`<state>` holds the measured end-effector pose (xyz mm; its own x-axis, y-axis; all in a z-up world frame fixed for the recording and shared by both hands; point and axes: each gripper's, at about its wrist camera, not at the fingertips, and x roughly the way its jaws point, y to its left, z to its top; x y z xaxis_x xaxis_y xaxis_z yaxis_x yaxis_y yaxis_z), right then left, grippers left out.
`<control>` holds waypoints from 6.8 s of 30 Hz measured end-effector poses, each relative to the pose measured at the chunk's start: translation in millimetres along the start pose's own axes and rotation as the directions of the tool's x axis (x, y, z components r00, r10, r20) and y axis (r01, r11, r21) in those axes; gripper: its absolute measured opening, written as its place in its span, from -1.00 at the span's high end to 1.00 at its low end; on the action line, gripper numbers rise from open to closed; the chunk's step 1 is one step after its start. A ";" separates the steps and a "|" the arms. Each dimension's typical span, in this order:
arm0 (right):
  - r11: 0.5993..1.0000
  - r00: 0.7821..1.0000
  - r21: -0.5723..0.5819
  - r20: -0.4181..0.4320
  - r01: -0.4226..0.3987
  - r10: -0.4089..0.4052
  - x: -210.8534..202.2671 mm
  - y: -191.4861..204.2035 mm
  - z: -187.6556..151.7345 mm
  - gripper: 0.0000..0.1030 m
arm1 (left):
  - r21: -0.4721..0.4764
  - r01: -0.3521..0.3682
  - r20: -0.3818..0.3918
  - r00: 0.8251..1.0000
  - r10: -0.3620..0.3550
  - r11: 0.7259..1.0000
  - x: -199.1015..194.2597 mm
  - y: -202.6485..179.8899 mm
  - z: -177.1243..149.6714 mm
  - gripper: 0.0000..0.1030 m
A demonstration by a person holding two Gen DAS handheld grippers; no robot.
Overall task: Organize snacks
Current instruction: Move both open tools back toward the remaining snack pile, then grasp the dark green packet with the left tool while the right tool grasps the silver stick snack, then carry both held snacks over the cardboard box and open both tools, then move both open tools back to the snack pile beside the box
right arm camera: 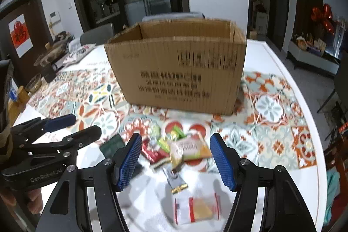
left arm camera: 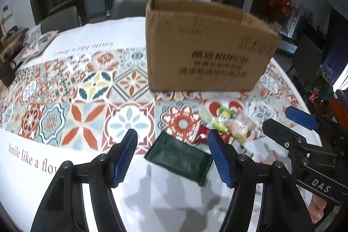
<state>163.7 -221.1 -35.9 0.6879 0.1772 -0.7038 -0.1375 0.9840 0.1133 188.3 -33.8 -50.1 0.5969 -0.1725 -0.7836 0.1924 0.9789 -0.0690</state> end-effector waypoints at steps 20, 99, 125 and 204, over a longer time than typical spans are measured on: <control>0.998 0.984 0.048 -0.168 -0.046 0.054 42.1 -8.3 -44.0 -0.08 | -0.069 -0.083 -0.115 0.991 0.075 0.994 53.5 -6.4 -17.9 -0.28; 0.998 0.996 -0.010 0.065 -0.055 0.055 -31.1 20.4 28.7 0.61 | 0.079 0.070 0.113 0.990 -0.079 0.994 -49.7 -7.8 42.5 0.10; 0.999 0.991 -0.035 0.131 0.001 0.004 -37.5 -0.4 124.7 0.61 | 0.195 0.059 0.186 0.978 -0.096 0.979 -50.5 -18.2 142.7 0.10; 0.992 0.996 0.098 0.002 0.085 -0.085 14.0 -36.1 -2.0 -0.03 | 0.089 0.141 -0.096 0.987 -0.132 0.986 47.0 -41.9 17.0 -0.27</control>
<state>176.9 -254.2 -51.2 0.6986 0.0926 -0.7095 -0.0084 0.9926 0.1213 221.5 -84.8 -73.6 0.4889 -0.2892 -0.8230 0.3434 0.9311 -0.1231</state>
